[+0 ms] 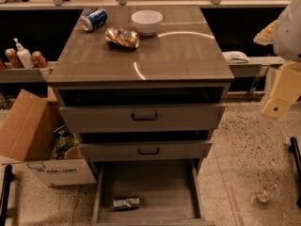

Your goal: Pick redbull can from bottom drawer and place on counter

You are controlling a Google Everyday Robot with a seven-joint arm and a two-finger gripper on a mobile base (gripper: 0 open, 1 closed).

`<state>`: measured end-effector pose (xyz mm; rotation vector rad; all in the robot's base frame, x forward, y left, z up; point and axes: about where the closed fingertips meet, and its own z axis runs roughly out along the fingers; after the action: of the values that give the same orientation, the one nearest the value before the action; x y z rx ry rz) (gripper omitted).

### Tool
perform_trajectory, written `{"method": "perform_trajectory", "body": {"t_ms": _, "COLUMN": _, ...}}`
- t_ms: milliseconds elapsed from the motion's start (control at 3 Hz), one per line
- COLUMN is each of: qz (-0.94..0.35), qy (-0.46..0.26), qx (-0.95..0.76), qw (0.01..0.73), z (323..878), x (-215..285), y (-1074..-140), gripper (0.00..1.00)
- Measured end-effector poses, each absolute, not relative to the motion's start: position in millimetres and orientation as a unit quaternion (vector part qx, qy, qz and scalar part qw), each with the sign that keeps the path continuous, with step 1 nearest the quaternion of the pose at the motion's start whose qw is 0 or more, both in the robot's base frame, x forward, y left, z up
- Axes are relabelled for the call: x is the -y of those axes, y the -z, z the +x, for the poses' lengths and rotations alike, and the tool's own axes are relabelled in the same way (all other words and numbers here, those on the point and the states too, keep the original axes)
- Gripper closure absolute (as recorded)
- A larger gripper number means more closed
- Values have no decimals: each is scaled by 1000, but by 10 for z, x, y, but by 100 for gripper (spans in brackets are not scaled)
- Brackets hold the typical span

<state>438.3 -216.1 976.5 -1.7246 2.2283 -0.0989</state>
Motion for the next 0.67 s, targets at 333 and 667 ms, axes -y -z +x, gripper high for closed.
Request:
{"method": "perform_trajectory", "body": {"t_ms": 333, "qz": -604, "qy": 34, "qx": -780, "qw": 161, "z": 4383, "x": 2158, "y": -9764, "gripper": 0}}
{"method": "perform_trajectory", "body": {"t_ms": 667, "qz": -615, "qy": 4, "qx": -770, "qw": 166, "z": 4365, "x": 2141, "y": -9314, "gripper": 0}}
